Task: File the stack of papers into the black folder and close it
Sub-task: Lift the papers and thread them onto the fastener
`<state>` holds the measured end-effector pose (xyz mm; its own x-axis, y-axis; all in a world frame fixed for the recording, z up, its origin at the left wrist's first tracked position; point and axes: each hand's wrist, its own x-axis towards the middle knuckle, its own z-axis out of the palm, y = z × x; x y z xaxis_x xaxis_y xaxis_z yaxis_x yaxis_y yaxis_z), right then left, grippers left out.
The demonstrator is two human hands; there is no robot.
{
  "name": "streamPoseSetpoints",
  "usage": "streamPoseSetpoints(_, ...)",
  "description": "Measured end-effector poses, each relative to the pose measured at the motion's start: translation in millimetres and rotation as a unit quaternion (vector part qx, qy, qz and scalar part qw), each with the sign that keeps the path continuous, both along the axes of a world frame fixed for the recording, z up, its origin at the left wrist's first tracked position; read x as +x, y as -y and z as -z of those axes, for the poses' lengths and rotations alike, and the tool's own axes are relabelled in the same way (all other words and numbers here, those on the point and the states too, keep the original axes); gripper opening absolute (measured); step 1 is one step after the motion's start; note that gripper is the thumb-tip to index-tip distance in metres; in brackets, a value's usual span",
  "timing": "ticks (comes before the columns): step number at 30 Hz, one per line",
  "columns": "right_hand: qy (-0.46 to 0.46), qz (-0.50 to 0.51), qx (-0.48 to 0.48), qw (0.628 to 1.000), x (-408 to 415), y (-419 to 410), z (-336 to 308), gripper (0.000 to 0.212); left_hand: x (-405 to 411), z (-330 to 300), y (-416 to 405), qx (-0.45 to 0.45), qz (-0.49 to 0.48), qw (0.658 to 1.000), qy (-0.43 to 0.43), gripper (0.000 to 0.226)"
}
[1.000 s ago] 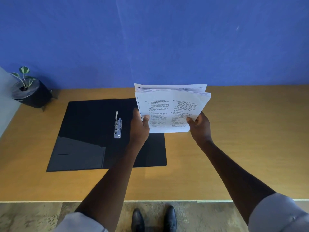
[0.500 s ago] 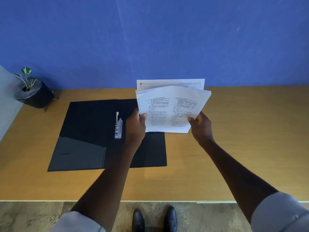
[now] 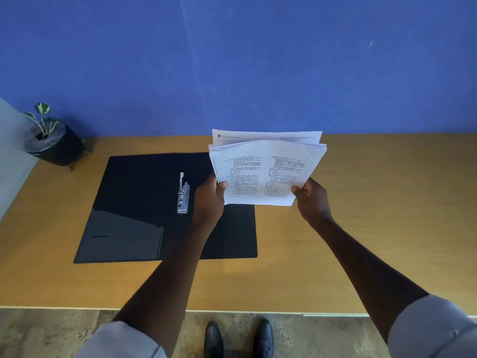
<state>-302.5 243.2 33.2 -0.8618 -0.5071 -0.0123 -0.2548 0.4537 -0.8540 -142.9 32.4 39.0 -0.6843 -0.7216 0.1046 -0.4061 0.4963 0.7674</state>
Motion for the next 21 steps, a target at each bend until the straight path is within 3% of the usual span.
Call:
streamPoseSetpoints(9,0.006,-0.012,-0.011,1.000,-9,-1,5,0.027,-10,-2,3,-0.001,-0.012,1.000,0.000,0.011)
streamPoseSetpoints(12,0.019,-0.016,-0.011,1.000,-16,1,1,0.026,-15,-10,7,0.008,-0.006,1.000,-0.002,0.024)
streamPoseSetpoints(15,0.036,-0.020,-0.002,0.999,-24,3,-2,0.020,-16,-18,15,0.045,0.025,0.997,0.049,0.009)
streamPoseSetpoints(18,0.060,-0.054,0.026,0.996,-25,7,-3,0.014,-9,-21,24,0.086,0.054,0.988,0.117,0.019)
streamPoseSetpoints(21,0.090,-0.071,0.049,0.992,-20,14,1,0.021,5,-15,29,0.122,0.084,0.978,0.148,0.025)
